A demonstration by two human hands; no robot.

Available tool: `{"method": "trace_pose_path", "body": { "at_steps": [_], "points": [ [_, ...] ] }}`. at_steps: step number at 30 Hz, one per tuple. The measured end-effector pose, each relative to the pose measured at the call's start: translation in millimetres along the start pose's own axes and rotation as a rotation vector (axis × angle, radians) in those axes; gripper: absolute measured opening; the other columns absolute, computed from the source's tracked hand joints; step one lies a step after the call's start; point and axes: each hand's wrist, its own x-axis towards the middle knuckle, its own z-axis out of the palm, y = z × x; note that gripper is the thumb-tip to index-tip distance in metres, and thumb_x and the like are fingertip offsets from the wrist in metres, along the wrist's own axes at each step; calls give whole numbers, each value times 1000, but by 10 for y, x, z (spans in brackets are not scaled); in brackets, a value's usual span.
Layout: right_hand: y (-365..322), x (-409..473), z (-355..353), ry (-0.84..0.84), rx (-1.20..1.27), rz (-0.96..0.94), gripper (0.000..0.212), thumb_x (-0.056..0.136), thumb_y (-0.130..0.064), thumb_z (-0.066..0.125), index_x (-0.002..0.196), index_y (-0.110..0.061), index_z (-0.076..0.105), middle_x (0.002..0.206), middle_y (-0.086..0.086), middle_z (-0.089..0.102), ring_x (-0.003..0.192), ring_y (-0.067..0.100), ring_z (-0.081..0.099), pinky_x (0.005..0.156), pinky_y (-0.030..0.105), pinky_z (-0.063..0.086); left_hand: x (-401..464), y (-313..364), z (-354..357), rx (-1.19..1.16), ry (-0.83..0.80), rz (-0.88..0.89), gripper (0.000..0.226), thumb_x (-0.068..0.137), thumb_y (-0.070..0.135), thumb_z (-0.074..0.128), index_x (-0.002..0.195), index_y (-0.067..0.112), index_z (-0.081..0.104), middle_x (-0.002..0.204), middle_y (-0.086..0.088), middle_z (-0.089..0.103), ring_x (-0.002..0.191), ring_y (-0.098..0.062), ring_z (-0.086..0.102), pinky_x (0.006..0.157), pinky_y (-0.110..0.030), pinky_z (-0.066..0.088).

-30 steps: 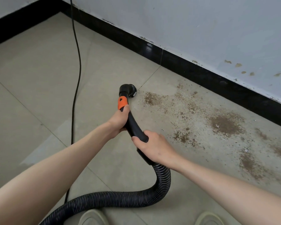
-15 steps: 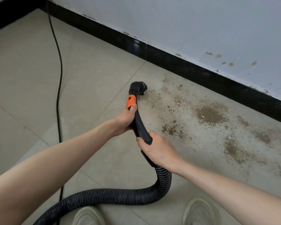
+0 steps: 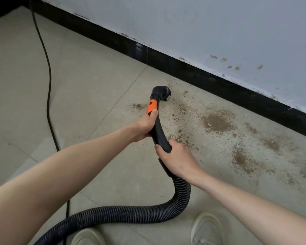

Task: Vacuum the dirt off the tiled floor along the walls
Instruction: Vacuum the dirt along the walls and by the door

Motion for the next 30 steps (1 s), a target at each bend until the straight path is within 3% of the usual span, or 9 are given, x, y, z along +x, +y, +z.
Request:
{"method": "trace_pose_path", "body": {
  "at_steps": [8,10,12,16,22,25,27,30],
  "points": [
    [-339,322,21,-153,-5,-135,36,88,-57,50,79,-23,51,83,2,70,74,25,66,72,40,54,-31,27,-543,-165,185,5,40,100,37,34,123,5,40,87,-5,50,85,-21,54,75,-36,47],
    [-440,343,51,-205,-21,-180,33,89,-55,51,81,-23,53,85,2,71,76,25,67,74,41,56,-103,-23,-698,-215,222,4,40,100,36,35,124,5,39,86,-6,50,83,-21,56,68,-34,48],
    [-489,301,90,-249,-42,-214,32,90,-54,51,84,-23,55,84,1,71,76,24,68,74,42,56,-200,-100,-820,-267,203,-10,38,101,36,34,125,7,37,90,-6,50,90,-22,57,61,-31,48],
    [-419,110,167,-297,-112,-244,33,92,-53,51,91,-21,56,88,2,71,79,24,67,76,42,55,-409,-310,-885,-316,177,-46,27,101,34,36,109,8,39,87,-5,50,78,-17,54,59,-30,48],
    [-307,-115,234,-325,-119,-248,35,90,-55,51,91,-20,54,88,3,70,79,25,65,74,40,55,-501,-404,-869,-403,225,-64,30,100,42,37,98,12,42,77,0,44,68,-13,48,76,-29,45],
    [-299,-109,215,-359,-112,-236,32,90,-54,52,86,-22,52,87,2,70,79,23,66,73,39,54,-516,-440,-853,-438,262,-48,41,100,41,38,122,8,48,78,0,46,70,-13,49,78,-30,44],
    [-333,-87,216,-369,-132,-241,32,90,-53,53,83,-22,51,86,1,70,80,22,65,73,37,53,-541,-478,-866,-447,310,-39,47,100,43,36,126,5,45,82,-1,49,74,-12,51,76,-30,44],
    [-493,-41,307,-329,-275,-316,35,90,-55,49,77,-24,45,81,1,63,75,24,60,63,35,47,-607,-514,-970,-481,384,-28,38,99,44,37,106,8,46,85,-1,50,76,-13,53,66,-27,45]
  ]
}}
